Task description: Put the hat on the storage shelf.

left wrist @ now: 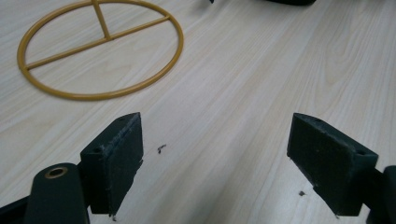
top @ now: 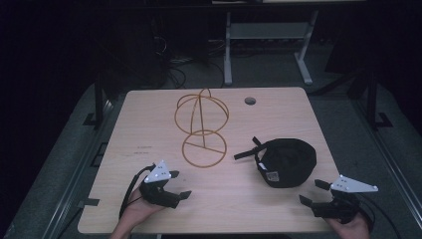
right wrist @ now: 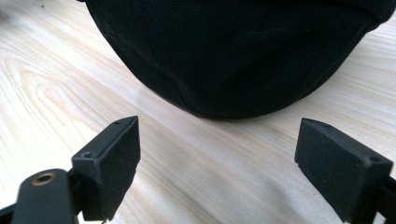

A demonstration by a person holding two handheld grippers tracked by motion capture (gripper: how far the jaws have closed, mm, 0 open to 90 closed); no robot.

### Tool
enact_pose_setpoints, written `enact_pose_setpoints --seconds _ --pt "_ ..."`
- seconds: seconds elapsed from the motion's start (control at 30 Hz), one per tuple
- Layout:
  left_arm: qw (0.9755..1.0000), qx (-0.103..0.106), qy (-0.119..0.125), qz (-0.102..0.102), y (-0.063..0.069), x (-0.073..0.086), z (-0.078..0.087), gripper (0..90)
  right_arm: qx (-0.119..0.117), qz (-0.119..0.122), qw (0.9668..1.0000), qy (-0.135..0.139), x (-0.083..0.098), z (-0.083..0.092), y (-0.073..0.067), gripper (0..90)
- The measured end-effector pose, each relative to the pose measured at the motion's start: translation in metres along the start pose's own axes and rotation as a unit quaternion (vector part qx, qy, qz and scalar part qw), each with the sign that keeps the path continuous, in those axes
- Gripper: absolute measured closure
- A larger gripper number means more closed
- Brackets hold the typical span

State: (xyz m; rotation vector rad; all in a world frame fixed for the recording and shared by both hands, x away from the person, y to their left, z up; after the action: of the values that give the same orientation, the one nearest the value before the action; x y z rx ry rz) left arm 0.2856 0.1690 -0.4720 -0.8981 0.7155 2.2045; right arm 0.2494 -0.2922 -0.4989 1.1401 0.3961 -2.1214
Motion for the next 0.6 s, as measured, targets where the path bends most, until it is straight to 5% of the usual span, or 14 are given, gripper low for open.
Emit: enact_pose_setpoints --seconds 0.6 --pt "0.9992 0.026 -0.005 -0.029 0.022 -0.023 -0.007 18.6 0.005 -0.005 0.9999 0.009 0.000 0.004 0.002 13.8"
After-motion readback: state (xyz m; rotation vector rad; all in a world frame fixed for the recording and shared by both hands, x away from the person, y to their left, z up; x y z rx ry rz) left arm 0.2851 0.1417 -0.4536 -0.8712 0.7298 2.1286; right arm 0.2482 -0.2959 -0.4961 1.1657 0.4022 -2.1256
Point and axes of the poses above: each handheld gripper's, and its own axes: z roughly backward along the jaws, x roughly out of its underside, y roughly to its right, the point moved 5 cm from there along -z, roughly forward along the jaws, and after that the axes turned 13 degrees about z, right-handed, at the moved point
